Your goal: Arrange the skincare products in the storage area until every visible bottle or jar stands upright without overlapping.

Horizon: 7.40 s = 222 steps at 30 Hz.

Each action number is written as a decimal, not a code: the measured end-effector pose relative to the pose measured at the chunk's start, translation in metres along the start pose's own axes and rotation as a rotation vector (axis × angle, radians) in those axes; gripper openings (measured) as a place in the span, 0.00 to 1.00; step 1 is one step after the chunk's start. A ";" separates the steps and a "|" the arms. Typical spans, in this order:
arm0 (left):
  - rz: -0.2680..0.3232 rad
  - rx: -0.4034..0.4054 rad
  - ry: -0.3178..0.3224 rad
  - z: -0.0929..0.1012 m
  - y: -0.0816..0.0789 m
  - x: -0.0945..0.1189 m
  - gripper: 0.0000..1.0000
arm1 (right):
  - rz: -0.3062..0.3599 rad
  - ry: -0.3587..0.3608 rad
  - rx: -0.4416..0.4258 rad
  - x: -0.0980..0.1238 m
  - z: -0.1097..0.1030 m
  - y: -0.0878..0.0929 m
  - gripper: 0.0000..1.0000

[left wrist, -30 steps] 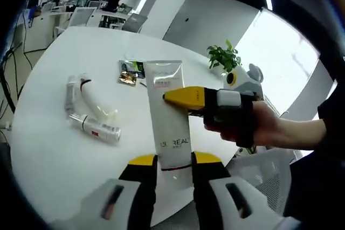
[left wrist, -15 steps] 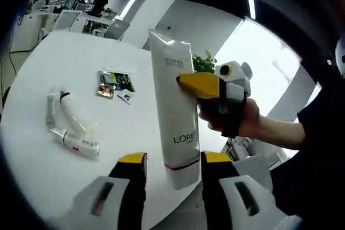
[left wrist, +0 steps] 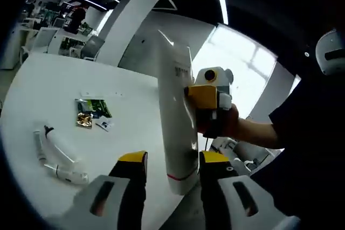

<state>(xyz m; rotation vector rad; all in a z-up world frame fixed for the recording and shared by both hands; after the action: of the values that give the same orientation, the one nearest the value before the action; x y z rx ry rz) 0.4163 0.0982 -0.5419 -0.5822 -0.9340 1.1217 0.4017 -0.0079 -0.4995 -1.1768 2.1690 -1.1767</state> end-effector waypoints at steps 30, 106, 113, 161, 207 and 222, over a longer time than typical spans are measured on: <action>0.050 -0.230 0.044 0.043 -0.041 -0.001 0.34 | 0.047 -0.081 0.272 0.019 -0.051 -0.042 0.03; -0.061 -0.283 -0.039 0.024 -0.028 -0.021 0.43 | -0.123 0.019 0.571 0.028 -0.039 -0.031 0.02; -0.062 -0.200 -0.157 0.008 -0.012 -0.005 0.52 | -0.134 0.023 0.593 0.025 -0.030 -0.025 0.02; -0.133 -0.115 -0.414 -0.041 0.070 0.034 0.96 | -0.136 0.039 0.533 0.012 0.086 0.017 0.03; -0.096 0.042 -0.492 -0.073 0.115 0.041 0.92 | -0.058 0.118 0.584 0.019 0.215 0.042 0.03; -0.118 0.038 -0.483 -0.075 0.116 0.035 0.91 | -0.055 0.102 0.585 0.023 0.224 0.040 0.05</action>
<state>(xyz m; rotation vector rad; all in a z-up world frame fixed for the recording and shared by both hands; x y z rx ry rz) 0.4278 0.1755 -0.6610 -0.2199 -1.3394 1.1924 0.5198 -0.1242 -0.6575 -0.9306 1.6759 -1.7660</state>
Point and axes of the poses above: the point that each gripper's makers call its tool centre point, and the gripper's own axes: x roughly backward along the fingers, z roughly to its right, y roughly out of its underside, the point moved 6 cm from there along x, roughly backward along the fingers, and after that the axes turned 7 degrees about -z, right-handed, at the moved point
